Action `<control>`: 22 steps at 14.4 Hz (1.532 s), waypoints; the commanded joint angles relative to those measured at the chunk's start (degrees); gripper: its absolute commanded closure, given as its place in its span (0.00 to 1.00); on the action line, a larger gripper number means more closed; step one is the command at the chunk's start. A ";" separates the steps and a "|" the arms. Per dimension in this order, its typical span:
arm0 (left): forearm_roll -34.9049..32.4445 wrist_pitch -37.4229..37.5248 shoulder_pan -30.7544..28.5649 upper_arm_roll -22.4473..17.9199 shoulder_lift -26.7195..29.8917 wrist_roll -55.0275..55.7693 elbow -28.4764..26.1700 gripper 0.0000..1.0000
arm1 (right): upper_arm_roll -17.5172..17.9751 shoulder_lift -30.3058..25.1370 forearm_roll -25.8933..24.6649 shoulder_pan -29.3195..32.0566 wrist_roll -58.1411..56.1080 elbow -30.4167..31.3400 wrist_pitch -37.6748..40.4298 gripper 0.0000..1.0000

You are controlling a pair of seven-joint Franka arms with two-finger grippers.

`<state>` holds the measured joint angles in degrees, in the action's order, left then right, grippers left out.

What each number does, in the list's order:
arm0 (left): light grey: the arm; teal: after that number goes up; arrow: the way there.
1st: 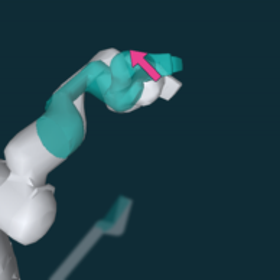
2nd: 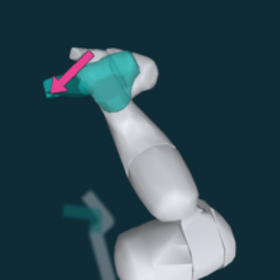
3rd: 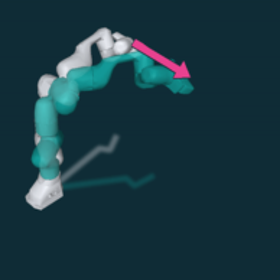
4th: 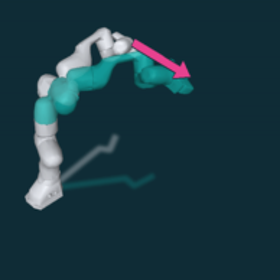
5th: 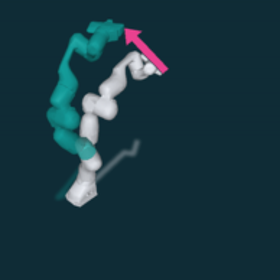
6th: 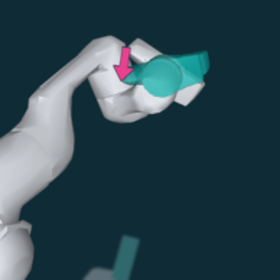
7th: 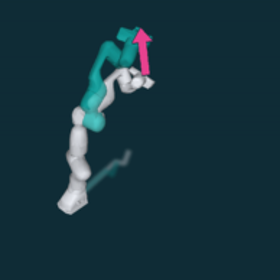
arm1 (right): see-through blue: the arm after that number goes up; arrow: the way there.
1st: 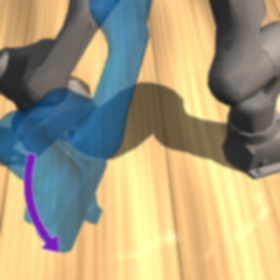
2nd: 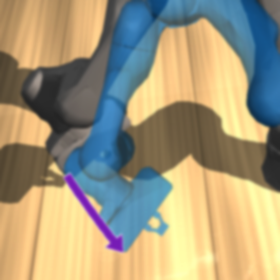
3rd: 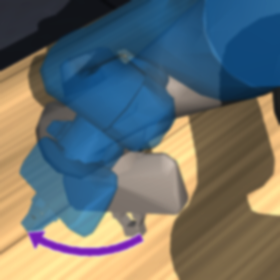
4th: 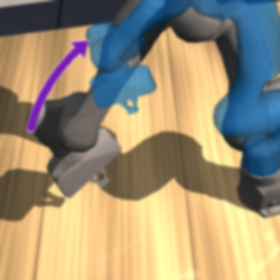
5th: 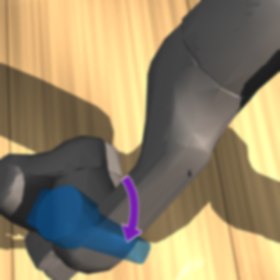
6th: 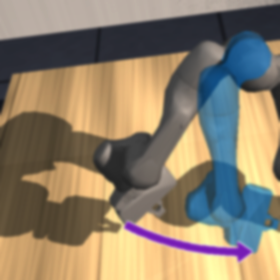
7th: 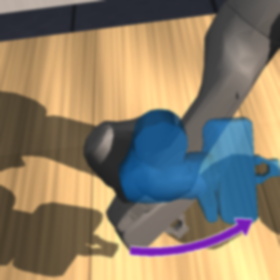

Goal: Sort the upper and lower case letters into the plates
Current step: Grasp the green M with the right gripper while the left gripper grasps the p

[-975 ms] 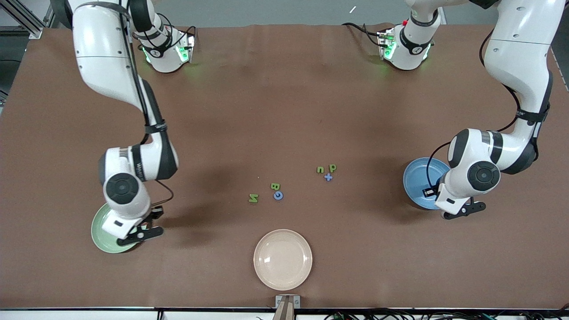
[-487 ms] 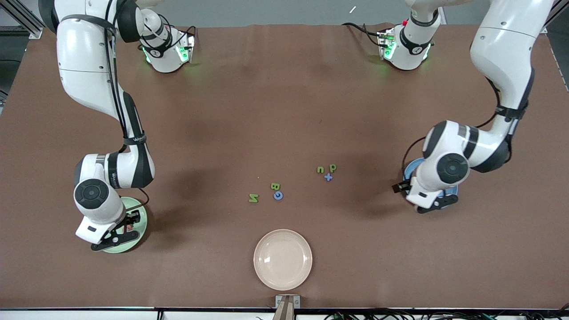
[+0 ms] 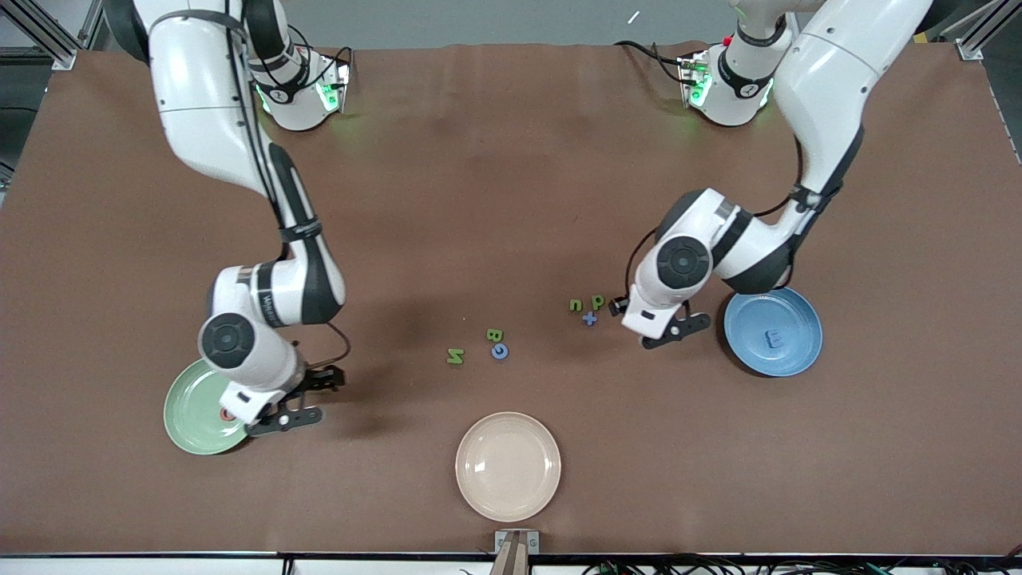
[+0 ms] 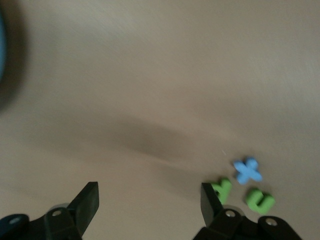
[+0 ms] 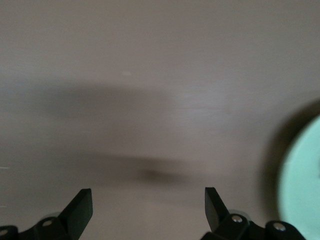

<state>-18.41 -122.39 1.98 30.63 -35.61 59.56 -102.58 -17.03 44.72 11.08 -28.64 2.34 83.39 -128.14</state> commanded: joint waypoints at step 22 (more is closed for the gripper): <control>-2.78 -12.17 5.31 -3.64 -6.93 5.57 -0.61 0.75 | -0.20 6.70 1.40 -18.90 33.35 -0.68 -12.92 0.97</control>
<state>-20.48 -133.07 7.12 28.35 -40.72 64.82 -104.65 -16.91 51.55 11.53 -46.84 35.42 82.49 -140.87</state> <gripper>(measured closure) 0.577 0.652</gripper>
